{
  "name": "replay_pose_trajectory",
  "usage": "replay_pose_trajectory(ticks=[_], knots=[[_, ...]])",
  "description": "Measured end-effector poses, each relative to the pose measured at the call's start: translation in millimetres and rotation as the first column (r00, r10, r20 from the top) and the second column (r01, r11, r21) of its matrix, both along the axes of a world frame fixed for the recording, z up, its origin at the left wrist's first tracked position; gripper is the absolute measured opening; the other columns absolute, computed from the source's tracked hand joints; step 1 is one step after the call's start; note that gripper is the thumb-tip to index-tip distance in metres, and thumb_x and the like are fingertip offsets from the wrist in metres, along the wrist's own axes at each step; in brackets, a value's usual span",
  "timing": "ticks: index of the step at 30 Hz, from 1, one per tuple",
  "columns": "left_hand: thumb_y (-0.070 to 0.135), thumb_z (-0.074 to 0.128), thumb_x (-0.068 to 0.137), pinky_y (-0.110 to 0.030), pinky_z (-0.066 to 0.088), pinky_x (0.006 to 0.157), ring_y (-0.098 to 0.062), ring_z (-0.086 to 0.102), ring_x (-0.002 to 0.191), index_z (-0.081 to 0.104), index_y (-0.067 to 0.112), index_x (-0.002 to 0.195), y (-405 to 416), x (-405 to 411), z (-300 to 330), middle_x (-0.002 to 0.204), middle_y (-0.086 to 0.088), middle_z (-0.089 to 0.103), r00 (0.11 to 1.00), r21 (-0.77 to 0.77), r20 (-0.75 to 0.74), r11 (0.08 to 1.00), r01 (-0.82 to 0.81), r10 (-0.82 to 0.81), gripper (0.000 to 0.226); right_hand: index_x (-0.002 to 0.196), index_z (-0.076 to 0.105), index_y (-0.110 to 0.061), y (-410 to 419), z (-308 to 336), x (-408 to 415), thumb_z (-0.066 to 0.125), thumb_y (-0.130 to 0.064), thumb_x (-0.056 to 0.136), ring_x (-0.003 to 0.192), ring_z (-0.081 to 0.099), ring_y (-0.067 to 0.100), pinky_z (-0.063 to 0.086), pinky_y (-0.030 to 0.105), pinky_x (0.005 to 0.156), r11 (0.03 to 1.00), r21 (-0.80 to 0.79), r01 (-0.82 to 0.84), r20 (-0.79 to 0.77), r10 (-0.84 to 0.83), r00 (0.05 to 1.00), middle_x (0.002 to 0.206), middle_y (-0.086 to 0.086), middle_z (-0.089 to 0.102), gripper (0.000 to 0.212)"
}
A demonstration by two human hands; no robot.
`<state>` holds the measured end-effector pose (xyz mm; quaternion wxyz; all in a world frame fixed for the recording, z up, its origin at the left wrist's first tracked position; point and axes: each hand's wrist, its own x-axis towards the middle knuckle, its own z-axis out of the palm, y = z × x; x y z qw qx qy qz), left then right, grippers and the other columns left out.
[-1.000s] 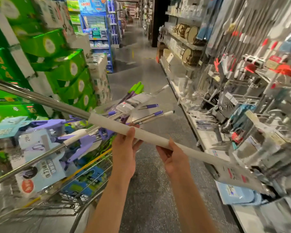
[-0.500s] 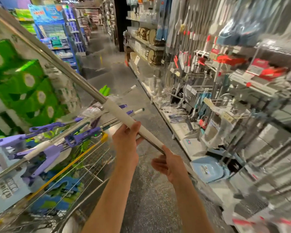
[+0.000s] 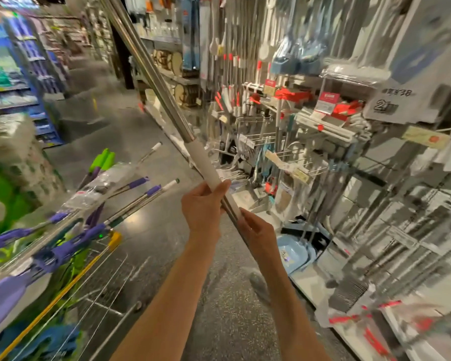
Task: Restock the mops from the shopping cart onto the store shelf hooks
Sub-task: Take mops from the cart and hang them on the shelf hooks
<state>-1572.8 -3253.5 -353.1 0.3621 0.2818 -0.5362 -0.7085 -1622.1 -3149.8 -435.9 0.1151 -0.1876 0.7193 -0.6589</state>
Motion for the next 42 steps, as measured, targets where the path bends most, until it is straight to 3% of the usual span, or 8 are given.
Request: replay_pose_trajectory(ticks=[3, 8, 15, 19, 24, 32, 37, 42], knots=[[0.023, 0.089, 0.074, -0.065, 0.058, 0.072, -0.044, 0.071, 0.081, 0.078, 0.022, 0.071, -8, -19, -2, 0.085, -0.023, 0.072, 0.999, -0.031, -0.001, 0.998, 0.047, -0.047, 0.011, 0.118, 0.073, -0.023, -5, 2, -16, 0.062, -0.021, 0.099, 0.086, 0.067, -0.001, 0.049, 0.012, 0.071, 0.999, -0.030, 0.012, 0.008, -0.011, 1.000, 0.101, 0.002, 0.075, 0.022], [0.026, 0.088, 0.075, -0.067, 0.056, 0.070, -0.028, 0.063, 0.068, 0.079, 0.020, 0.074, -26, -50, -7, 0.080, -0.025, 0.068, 0.991, -0.027, 0.009, 0.991, 0.134, -0.134, 0.011, 0.088, 0.070, -0.053, -24, 0, -47, 0.064, -0.024, 0.098, 0.076, 0.064, -0.001, 0.048, 0.014, 0.067, 0.989, 0.002, 0.146, 0.020, -0.146, 0.989, 0.077, -0.021, 0.073, 0.031], [0.048, 0.087, 0.064, -0.057, 0.061, 0.069, -0.041, 0.068, 0.070, 0.077, 0.020, 0.074, -62, -103, -9, 0.071, -0.016, 0.070, 0.973, -0.124, 0.040, 0.966, 0.229, -0.225, 0.032, 0.111, 0.072, -0.033, -56, -4, -86, 0.060, -0.022, 0.100, 0.081, 0.067, -0.002, 0.047, 0.010, 0.067, 0.977, -0.045, 0.207, 0.077, -0.203, 0.976, 0.088, -0.017, 0.076, 0.020], [0.028, 0.087, 0.077, -0.043, 0.050, 0.058, -0.018, 0.057, 0.057, 0.075, 0.012, 0.072, -80, -128, 0, 0.065, -0.013, 0.068, 0.947, -0.217, 0.041, 0.922, 0.321, -0.320, 0.020, 0.120, 0.073, -0.022, -68, -9, -105, 0.062, -0.024, 0.099, 0.076, 0.063, 0.007, 0.048, 0.023, 0.070, 0.954, -0.042, 0.298, 0.098, -0.293, 0.951, 0.092, -0.002, 0.075, 0.024], [0.020, 0.067, 0.096, -0.036, 0.056, 0.075, -0.014, 0.072, 0.079, 0.074, 0.028, 0.097, -97, -152, 16, 0.082, 0.006, 0.077, 0.793, -0.183, -0.070, 0.790, 0.586, -0.605, 0.010, 0.102, 0.073, -0.036, -66, -2, -118, 0.058, -0.025, 0.101, 0.070, 0.063, -0.001, 0.046, 0.011, 0.064, 0.921, -0.052, 0.386, 0.123, -0.378, 0.918, 0.081, -0.016, 0.073, 0.018], [0.004, 0.062, 0.097, -0.043, 0.060, 0.073, -0.018, 0.071, 0.086, 0.071, 0.015, 0.110, -84, -213, 37, 0.091, 0.000, 0.074, 0.551, -0.283, -0.077, 0.548, 0.787, -0.831, 0.020, 0.117, 0.071, -0.007, -47, -6, -126, 0.052, -0.024, 0.104, 0.065, 0.060, 0.013, 0.046, 0.021, 0.057, 0.853, -0.109, 0.510, 0.327, -0.454, 0.829, 0.080, 0.002, 0.071, 0.029], [-0.002, 0.065, 0.092, -0.046, 0.062, 0.071, -0.017, 0.071, 0.076, 0.074, 0.017, 0.103, -47, -231, 37, 0.081, 0.001, 0.075, 0.487, -0.217, -0.107, 0.498, 0.840, -0.867, 0.024, 0.123, 0.070, -0.012, -21, 3, -132, 0.056, -0.039, 0.099, 0.081, 0.062, 0.019, 0.048, 0.025, 0.067, 0.816, -0.207, 0.540, 0.313, -0.468, 0.827, 0.094, 0.005, 0.070, 0.038], [-0.002, 0.071, 0.087, -0.047, 0.063, 0.078, -0.021, 0.075, 0.082, 0.075, 0.016, 0.105, -13, -243, 32, 0.089, -0.004, 0.079, 0.452, -0.214, -0.093, 0.461, 0.861, -0.887, 0.025, 0.119, 0.070, -0.016, 10, 39, -155, 0.046, -0.028, 0.105, 0.097, 0.070, 0.019, 0.053, 0.028, 0.078, 0.765, -0.289, 0.575, 0.240, -0.524, 0.817, 0.111, 0.007, 0.075, 0.031]])
